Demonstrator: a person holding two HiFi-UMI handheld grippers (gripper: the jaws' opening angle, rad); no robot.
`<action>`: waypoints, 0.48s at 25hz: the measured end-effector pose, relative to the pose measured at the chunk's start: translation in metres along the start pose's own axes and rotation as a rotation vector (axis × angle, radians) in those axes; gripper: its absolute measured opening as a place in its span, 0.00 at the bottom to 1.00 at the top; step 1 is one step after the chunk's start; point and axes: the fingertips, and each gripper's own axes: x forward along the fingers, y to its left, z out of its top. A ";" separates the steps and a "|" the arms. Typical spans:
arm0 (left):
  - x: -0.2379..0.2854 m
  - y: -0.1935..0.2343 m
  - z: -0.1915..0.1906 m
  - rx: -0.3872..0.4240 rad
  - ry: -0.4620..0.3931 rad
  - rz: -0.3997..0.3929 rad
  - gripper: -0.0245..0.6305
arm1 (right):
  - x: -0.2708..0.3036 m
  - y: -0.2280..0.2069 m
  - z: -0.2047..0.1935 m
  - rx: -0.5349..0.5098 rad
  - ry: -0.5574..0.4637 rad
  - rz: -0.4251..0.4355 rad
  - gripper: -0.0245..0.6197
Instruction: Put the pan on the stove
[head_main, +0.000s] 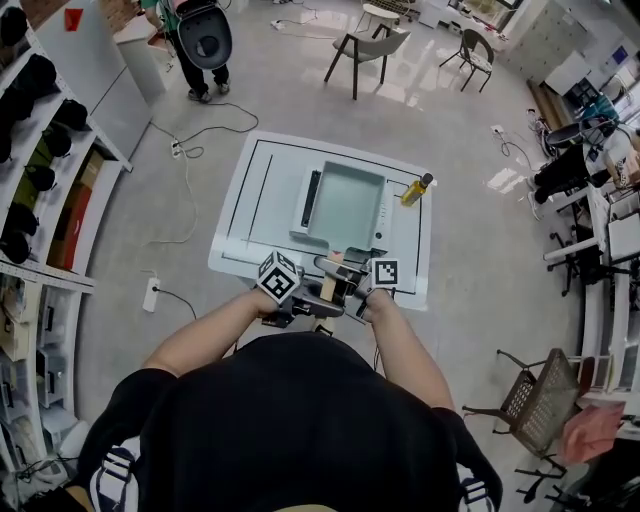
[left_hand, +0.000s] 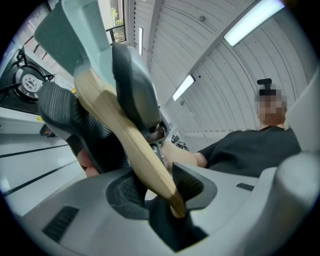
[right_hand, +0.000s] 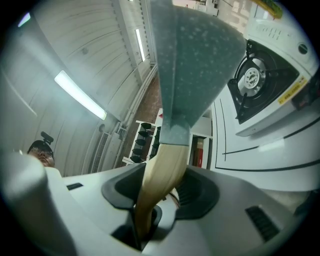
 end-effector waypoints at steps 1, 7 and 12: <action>0.000 0.002 0.002 0.000 -0.002 0.000 0.26 | -0.001 -0.002 0.002 -0.004 0.005 -0.002 0.31; 0.000 0.017 0.013 -0.010 -0.012 0.015 0.26 | -0.001 -0.010 0.017 0.014 0.009 0.012 0.31; 0.002 0.029 0.020 -0.024 -0.016 0.020 0.26 | -0.007 -0.022 0.024 0.022 0.024 0.002 0.31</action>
